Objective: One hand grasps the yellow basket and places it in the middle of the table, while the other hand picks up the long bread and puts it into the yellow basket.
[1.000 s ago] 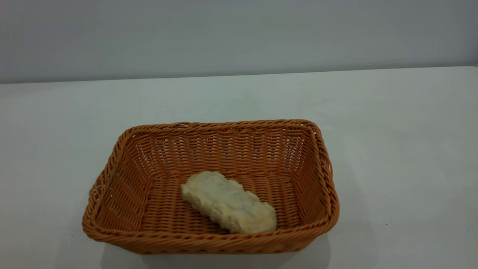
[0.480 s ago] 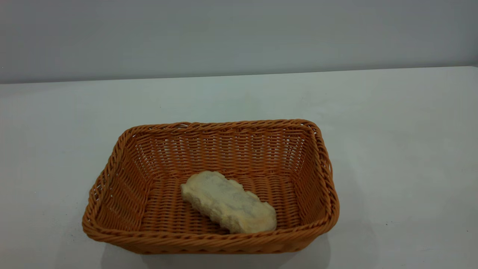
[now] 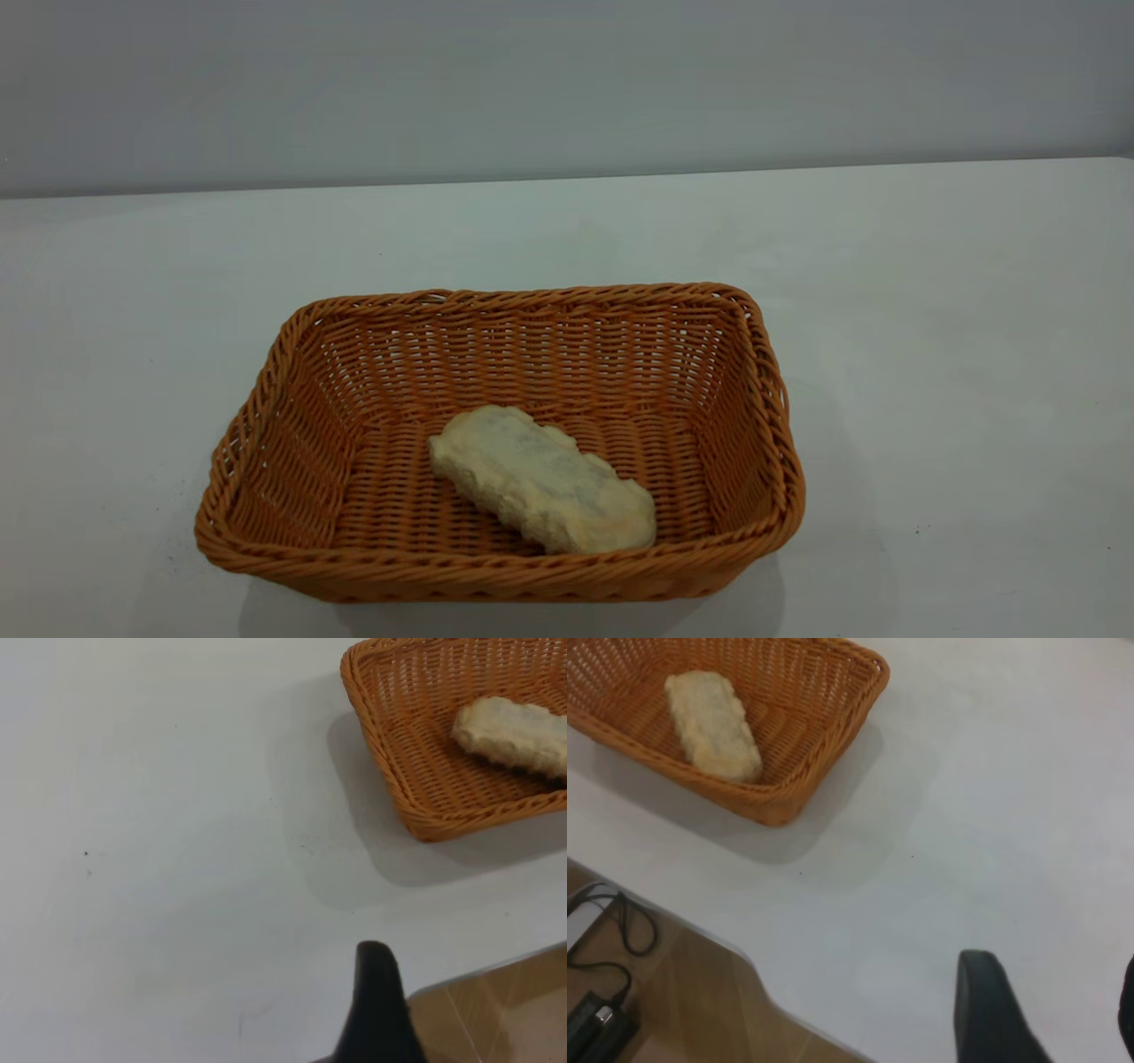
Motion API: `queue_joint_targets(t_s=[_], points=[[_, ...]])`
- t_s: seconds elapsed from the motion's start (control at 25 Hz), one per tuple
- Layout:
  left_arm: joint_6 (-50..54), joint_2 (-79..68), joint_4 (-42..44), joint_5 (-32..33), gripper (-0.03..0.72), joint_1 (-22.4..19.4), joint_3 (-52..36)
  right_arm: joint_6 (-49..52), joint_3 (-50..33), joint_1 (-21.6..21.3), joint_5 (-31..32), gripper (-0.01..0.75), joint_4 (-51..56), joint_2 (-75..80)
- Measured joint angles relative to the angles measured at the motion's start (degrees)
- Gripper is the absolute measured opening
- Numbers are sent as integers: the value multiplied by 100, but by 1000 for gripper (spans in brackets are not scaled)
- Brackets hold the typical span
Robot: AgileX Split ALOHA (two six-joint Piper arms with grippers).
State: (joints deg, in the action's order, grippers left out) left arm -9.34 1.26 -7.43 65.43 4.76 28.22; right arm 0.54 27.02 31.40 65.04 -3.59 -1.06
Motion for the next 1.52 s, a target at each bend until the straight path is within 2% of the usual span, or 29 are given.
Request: queue_joint_targets(t_s=[0.16, 0.48, 0.64, 0.84, 1.52], points=[[0, 0, 0, 0, 594, -9, 0, 0, 0, -371, 0, 396, 0, 0], [0, 0, 0, 0, 594, -620, 0, 0, 0, -1821, 0, 396, 0, 0], [0, 0, 0, 0, 594, -619, 0, 0, 0, -2362, 0, 396, 0, 0], [0, 0, 0, 0, 594, -485, 0, 0, 0, -2819, 0, 396, 0, 0], [0, 0, 0, 0, 594, -398, 0, 0, 0, -2914, 0, 396, 0, 0]])
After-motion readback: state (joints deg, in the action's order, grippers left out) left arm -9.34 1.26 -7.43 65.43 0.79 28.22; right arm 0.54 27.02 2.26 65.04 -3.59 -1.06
